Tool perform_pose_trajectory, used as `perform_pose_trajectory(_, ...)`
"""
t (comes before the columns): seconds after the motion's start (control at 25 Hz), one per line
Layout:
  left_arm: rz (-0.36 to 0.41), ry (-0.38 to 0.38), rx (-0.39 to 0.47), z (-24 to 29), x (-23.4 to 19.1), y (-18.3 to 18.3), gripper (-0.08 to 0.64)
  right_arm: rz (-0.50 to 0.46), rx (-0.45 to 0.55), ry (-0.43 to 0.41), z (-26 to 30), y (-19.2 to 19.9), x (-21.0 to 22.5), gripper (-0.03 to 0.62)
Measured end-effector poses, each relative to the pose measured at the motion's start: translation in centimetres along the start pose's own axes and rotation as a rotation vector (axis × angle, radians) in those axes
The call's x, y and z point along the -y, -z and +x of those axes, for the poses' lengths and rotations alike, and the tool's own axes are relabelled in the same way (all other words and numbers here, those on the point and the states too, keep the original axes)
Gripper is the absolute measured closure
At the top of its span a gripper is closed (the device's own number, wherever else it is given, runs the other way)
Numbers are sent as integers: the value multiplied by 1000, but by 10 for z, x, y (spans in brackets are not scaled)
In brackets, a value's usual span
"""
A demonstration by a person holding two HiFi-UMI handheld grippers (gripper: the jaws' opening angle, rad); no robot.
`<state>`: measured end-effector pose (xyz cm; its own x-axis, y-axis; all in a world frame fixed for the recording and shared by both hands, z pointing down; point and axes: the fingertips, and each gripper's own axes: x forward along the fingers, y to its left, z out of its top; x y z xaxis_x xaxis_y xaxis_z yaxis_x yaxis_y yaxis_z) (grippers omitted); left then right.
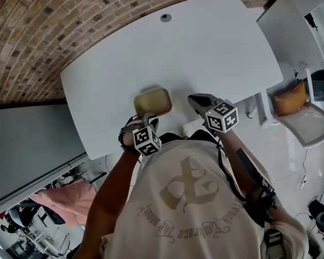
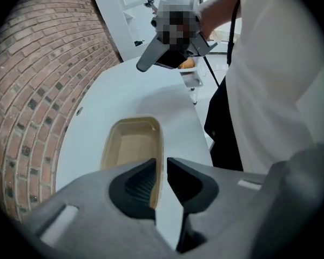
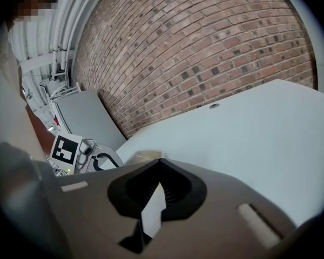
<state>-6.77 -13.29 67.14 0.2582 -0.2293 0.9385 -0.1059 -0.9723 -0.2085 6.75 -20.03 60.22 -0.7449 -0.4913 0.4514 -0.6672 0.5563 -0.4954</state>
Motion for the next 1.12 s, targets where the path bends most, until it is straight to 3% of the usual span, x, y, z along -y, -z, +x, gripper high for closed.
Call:
perform_pose_trajectory(0.4, 95, -15, -52, 7, 1, 3, 497, 28, 9, 29, -6, 0, 10, 584)
perform_pose_trajectory(1.12, 41, -76, -18, -4, -6, 4, 525, 17, 0, 29, -10, 7, 6, 583)
